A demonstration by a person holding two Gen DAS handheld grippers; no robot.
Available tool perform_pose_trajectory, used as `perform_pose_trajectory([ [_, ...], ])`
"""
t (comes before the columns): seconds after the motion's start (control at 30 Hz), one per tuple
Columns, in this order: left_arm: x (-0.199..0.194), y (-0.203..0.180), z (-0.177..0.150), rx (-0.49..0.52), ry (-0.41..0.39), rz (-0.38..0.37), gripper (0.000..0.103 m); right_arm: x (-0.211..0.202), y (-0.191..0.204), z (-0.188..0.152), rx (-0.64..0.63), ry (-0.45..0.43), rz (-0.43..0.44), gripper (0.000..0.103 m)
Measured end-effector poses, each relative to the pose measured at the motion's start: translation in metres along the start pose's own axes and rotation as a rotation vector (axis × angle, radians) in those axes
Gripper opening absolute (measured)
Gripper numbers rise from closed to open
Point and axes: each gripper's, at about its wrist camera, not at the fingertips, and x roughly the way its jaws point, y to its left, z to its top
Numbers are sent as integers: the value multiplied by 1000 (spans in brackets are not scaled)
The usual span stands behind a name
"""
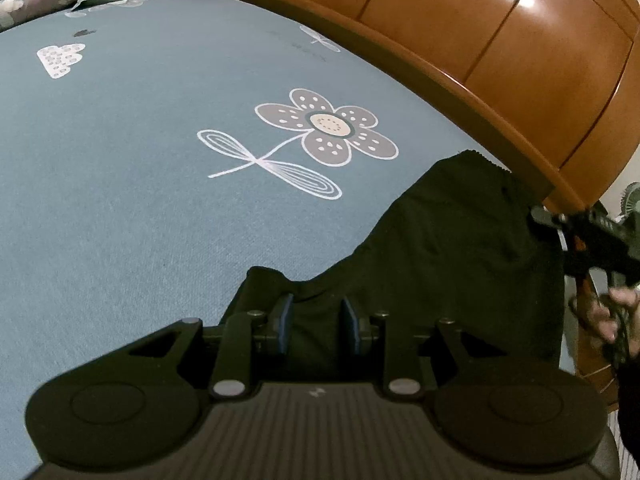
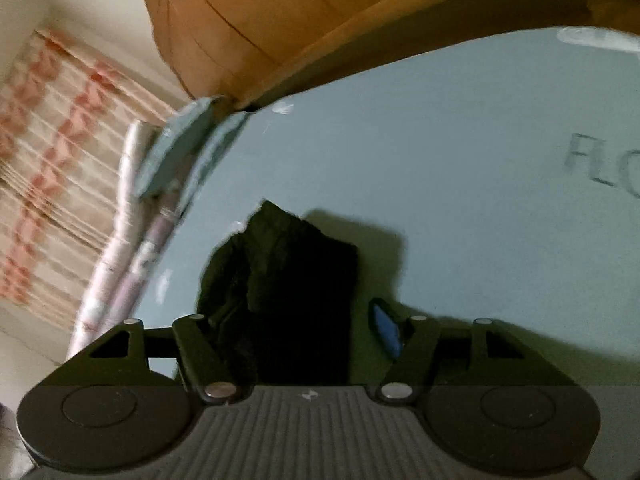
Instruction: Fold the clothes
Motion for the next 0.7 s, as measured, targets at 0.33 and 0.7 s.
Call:
perform_pose_trajectory([
  [0.33, 0, -2, 0, 3, 0, 5, 30, 12, 2, 11, -20, -1, 36, 36],
  [0.7, -1, 0, 0, -4, -12, -16, 30, -32, 24, -13, -76, -115, -148, 33],
])
